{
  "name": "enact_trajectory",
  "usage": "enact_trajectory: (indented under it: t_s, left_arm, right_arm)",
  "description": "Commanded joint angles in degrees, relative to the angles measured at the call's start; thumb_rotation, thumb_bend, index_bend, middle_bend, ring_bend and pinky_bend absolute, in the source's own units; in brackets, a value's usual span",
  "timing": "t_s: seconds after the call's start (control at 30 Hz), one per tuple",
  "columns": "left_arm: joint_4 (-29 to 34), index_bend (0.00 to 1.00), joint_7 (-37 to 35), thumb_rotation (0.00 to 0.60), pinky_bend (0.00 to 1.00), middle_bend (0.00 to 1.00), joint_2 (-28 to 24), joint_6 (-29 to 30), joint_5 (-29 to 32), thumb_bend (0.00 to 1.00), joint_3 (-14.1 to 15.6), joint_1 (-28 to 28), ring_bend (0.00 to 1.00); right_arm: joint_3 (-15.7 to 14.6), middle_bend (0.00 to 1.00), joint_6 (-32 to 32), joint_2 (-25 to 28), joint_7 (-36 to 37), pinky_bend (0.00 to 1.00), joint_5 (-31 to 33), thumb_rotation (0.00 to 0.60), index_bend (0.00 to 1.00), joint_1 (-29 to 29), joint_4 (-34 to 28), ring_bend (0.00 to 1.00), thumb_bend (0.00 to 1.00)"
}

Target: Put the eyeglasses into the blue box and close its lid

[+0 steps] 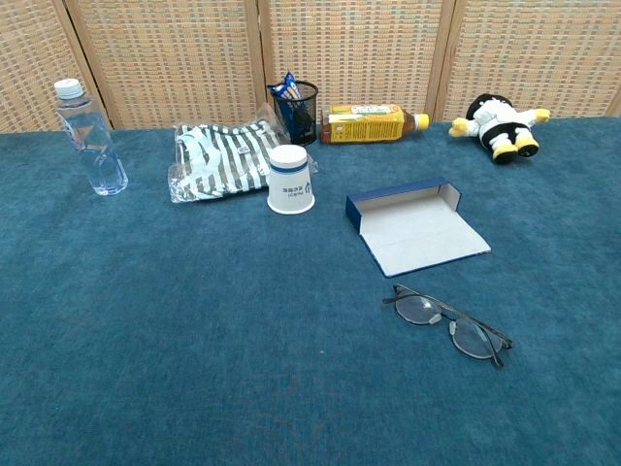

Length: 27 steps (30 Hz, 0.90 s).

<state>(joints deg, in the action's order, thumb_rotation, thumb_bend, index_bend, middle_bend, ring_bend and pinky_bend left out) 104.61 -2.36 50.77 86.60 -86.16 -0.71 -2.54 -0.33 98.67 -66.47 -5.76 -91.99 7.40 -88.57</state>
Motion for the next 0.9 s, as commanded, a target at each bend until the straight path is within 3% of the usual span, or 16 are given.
enact_trajectory:
  t_s: [0.03, 0.17, 0.33, 0.43, 0.5, 0.7, 0.9]
  left_arm:
    - [-0.6, 0.0, -0.6, 0.6, 0.0, 0.0, 0.2, 0.4, -0.7, 0.0, 0.1, 0.3, 0.0]
    - [-0.9, 0.0, -1.2, 0.6, 0.0, 0.0, 0.2, 1.0, -1.5, 0.0, 0.2, 0.5, 0.0]
    - [-1.1, 0.0, -1.3, 0.6, 0.0, 0.0, 0.4, 1.4, -2.0, 0.0, 0.3, 0.7, 0.0]
    - [-1.0, 0.0, -1.0, 0.6, 0.0, 0.0, 0.5, 0.8, -1.7, 0.0, 0.1, 0.3, 0.0]
    - [-0.9, 0.0, -0.6, 0.6, 0.0, 0.0, 0.6, 0.2, -1.3, 0.0, 0.0, 0.0, 0.0]
    - [-1.0, 0.0, 0.2, 0.6, 0.0, 0.0, 0.9, -1.7, 0.8, 0.0, -0.6, -0.8, 0.0]
    - [-1.2, 0.0, 0.8, 0.6, 0.0, 0.0, 1.2, -3.4, 3.1, 0.0, -1.3, -1.6, 0.0]
  right_arm:
    - [-0.3, 0.0, -2.3, 0.2, -1.8, 0.0, 0.4, 0.6, 0.0, -0.3, -0.5, 0.0, 0.0]
    - [-0.8, 0.0, -5.4, -0.2, -0.5, 0.0, 0.9, 0.6, 0.0, 0.2, -1.6, 0.0, 0.0]
    - [-2.8, 0.0, -14.5, -0.5, 17.0, 0.0, -0.3, 0.6, 0.03, 4.0, -7.2, 0.0, 0.01]
    - [-2.1, 0.0, -21.6, -0.1, 21.3, 0.0, 1.1, 0.6, 0.22, 7.8, -10.4, 0.0, 0.09]
    - [-0.3, 0.0, -24.7, -1.0, 17.7, 0.0, 3.1, 0.6, 0.3, 10.0, -11.9, 0.0, 0.16]
    - [3.7, 0.0, -33.7, -5.0, 4.4, 0.0, 12.7, 0.6, 0.35, 15.1, -16.1, 0.0, 0.26]
    - [6.8, 0.0, -37.8, -11.1, -8.1, 0.0, 24.1, 0.6, 0.38, 19.3, -16.7, 0.0, 0.26]
